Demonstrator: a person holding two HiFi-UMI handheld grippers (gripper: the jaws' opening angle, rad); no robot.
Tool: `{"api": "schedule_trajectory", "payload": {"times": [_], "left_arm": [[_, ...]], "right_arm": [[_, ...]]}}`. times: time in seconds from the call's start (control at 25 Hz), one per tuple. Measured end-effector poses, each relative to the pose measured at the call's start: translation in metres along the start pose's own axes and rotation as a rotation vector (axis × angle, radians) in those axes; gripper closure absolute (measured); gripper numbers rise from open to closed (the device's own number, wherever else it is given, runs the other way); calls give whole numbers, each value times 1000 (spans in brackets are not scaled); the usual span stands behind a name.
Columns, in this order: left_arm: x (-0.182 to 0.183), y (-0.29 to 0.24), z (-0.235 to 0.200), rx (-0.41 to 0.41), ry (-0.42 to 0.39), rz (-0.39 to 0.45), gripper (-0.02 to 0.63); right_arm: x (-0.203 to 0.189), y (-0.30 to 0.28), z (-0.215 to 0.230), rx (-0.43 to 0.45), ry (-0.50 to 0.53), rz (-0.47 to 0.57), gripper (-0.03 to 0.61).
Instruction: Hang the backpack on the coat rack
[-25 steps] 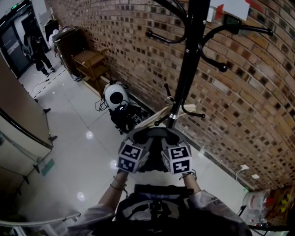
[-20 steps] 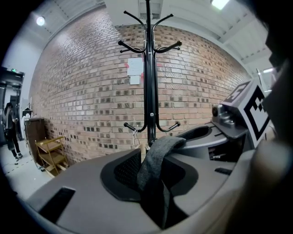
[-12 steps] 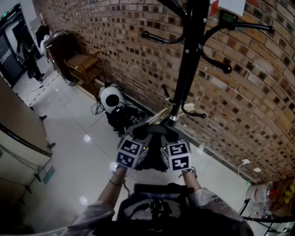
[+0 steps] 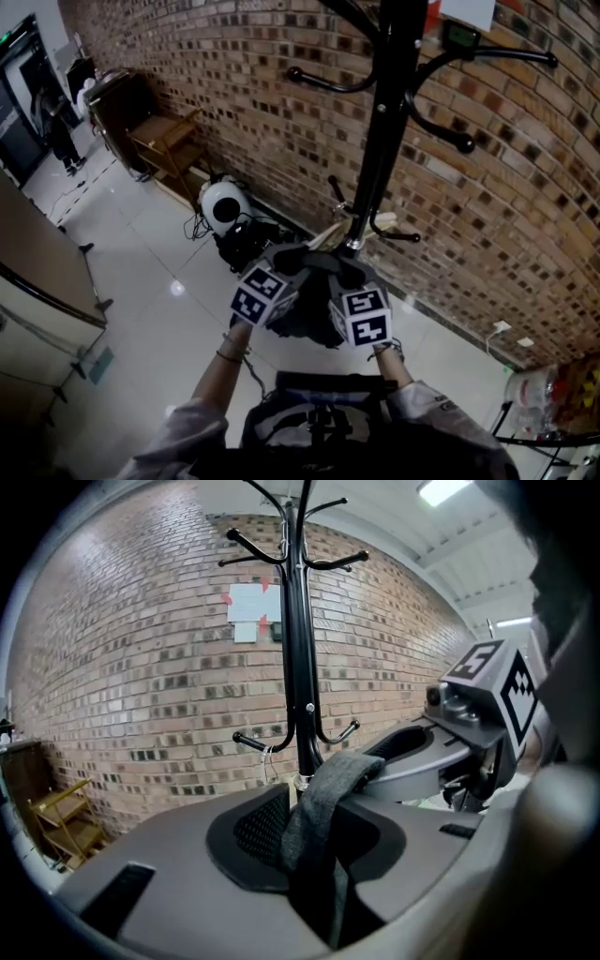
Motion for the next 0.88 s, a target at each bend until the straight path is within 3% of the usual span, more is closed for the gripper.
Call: {"api": "schedule_trajectory", "payload": {"times": [0.4,0.88], "left_arm": [[-4,-36,-4,-120,-77,-48,502],[-9,-63,-6,-143,-39,-16,500]], "right_arm": [[-14,-14,20,-45,-41,-69,517],[-24,-26,42,-57,-56,-49,499]]}}
Point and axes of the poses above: the fingertips, and each gripper's own axes: y backward along the fingers, z to its right, x out of its top, the point moved 6 cm from there along y, backward along the fingers, and after that the axes turned 2 degrees about -y, right-handed, at the moved point
